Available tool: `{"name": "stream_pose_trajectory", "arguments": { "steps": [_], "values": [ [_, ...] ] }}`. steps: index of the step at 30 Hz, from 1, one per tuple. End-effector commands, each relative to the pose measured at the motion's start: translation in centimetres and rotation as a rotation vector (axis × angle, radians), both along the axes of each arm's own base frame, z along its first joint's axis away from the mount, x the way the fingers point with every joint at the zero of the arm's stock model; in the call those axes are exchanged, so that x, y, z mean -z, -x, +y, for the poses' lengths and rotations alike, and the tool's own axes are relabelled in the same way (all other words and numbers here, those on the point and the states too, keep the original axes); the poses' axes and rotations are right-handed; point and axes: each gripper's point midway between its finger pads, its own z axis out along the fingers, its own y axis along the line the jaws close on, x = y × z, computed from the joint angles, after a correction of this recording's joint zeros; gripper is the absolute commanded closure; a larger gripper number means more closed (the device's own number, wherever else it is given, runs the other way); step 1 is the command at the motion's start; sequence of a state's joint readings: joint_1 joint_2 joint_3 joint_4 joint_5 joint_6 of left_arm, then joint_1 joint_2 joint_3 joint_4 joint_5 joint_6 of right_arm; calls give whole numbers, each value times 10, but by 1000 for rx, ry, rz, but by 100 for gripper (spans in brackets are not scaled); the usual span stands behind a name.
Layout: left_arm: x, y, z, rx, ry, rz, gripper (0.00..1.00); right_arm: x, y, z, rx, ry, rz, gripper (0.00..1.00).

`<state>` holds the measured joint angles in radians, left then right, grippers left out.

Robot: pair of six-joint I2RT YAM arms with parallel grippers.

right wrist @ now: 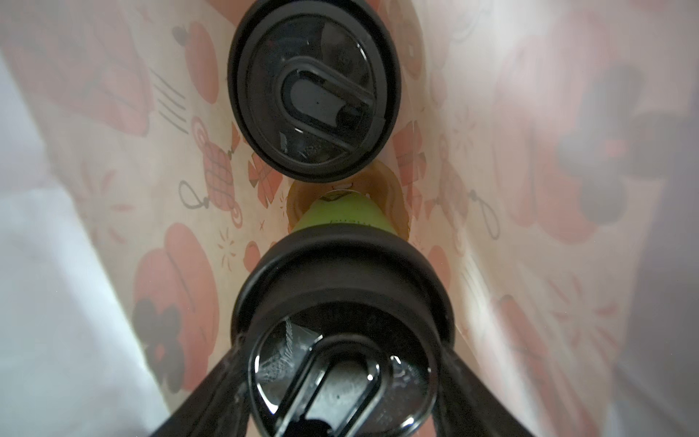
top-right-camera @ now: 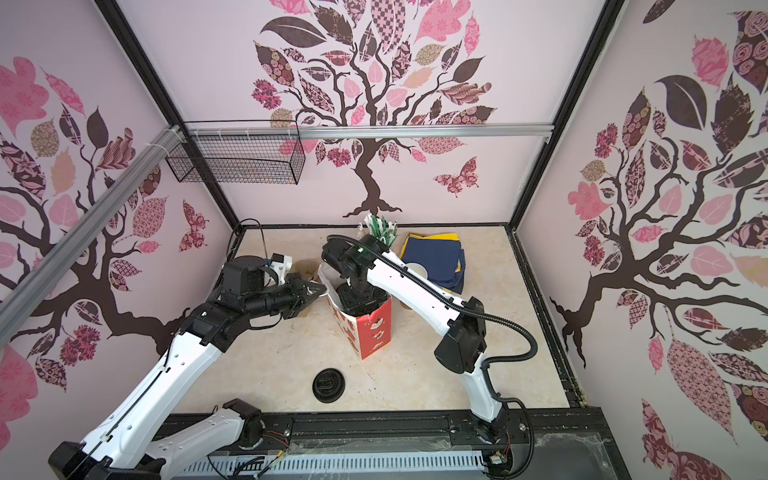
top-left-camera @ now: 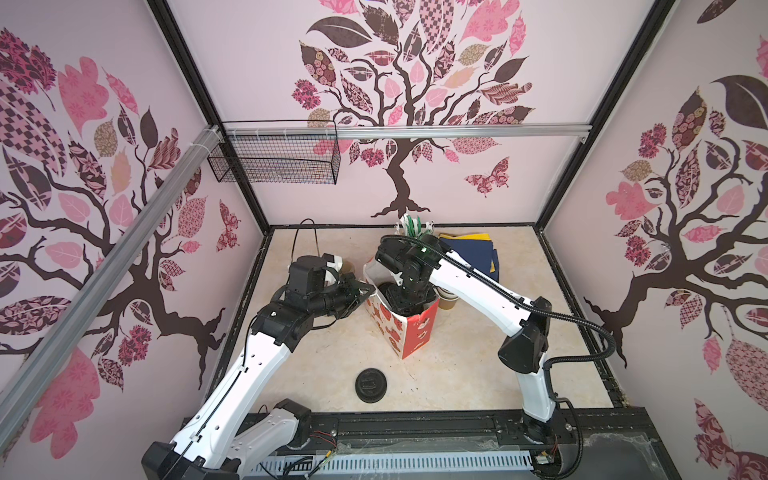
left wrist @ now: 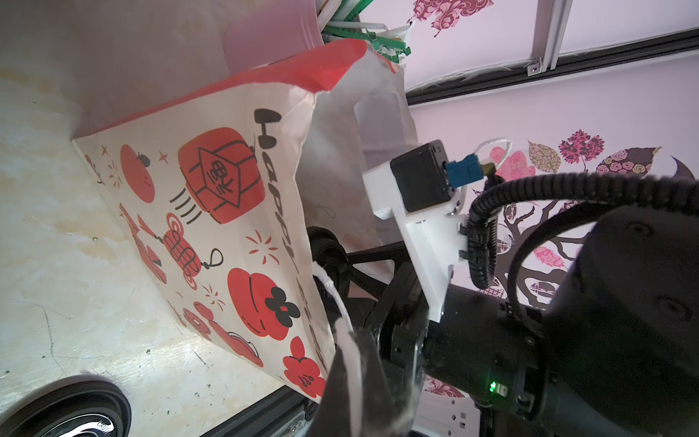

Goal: Pack the takeout coffee

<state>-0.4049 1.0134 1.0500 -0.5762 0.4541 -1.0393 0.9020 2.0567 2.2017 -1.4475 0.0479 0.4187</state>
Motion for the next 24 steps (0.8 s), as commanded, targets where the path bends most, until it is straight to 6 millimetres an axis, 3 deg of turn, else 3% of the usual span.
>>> {"name": "stream_pose_trajectory", "arguments": {
  "steps": [1,24],
  "values": [
    [7,0,-1,6,-8,1,100,16,-3,3,-18,41,30,31],
    [8,0,-2,13,-13,6,100,43,-14,6,-45,64,49,32]
  ]
}}
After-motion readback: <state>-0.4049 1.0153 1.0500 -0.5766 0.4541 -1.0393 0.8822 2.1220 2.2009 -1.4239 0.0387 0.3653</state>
